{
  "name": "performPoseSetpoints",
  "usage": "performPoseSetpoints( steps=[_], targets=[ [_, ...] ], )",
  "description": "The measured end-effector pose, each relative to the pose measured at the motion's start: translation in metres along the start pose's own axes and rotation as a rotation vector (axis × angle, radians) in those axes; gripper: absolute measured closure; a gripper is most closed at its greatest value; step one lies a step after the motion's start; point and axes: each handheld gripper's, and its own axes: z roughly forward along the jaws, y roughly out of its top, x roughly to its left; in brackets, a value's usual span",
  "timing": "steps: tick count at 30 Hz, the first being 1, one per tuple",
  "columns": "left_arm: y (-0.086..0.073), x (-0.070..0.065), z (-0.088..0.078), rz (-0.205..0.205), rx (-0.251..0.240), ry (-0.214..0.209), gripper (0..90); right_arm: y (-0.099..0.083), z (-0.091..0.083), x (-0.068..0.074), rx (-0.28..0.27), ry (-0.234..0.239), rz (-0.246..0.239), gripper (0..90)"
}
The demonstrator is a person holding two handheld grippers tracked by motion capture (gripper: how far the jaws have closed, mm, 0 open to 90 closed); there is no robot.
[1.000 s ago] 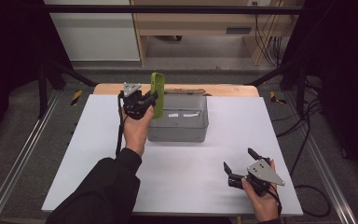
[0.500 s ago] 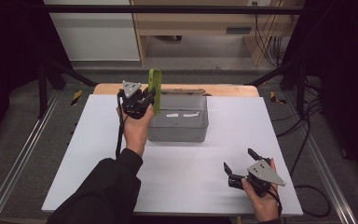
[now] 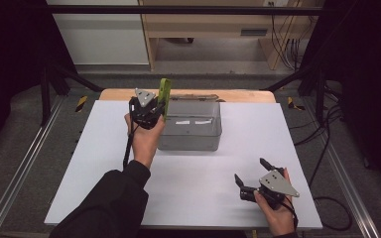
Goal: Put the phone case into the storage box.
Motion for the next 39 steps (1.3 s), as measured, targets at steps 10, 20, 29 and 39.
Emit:
performPoseSetpoints(
  steps=[10, 20, 29, 39],
  targets=[
    [-0.0009, 0.0040, -0.0001, -0.048, 0.001, -0.007, 77.5, 0.0014, 0.0016, 0.0035, 0.001, 0.006, -0.007, 4.1],
    [-0.0013, -0.0046, 0.0032, -0.045, 0.002, -0.031, 77.5, 0.0015, 0.0026, 0.0039, 0.003, 0.012, -0.010, 4.2],
    [-0.0011, -0.0036, 0.0043, -0.035, 0.009, -0.032, 77.5, 0.0025, 0.0039, 0.0056, 0.005, 0.017, -0.012, 3.7],
    [-0.0020, 0.0024, 0.0074, -0.027, 0.032, -0.018, 77.4, 0.0020, 0.0047, 0.0067, 0.017, 0.025, -0.012, 3.4]
  ],
)
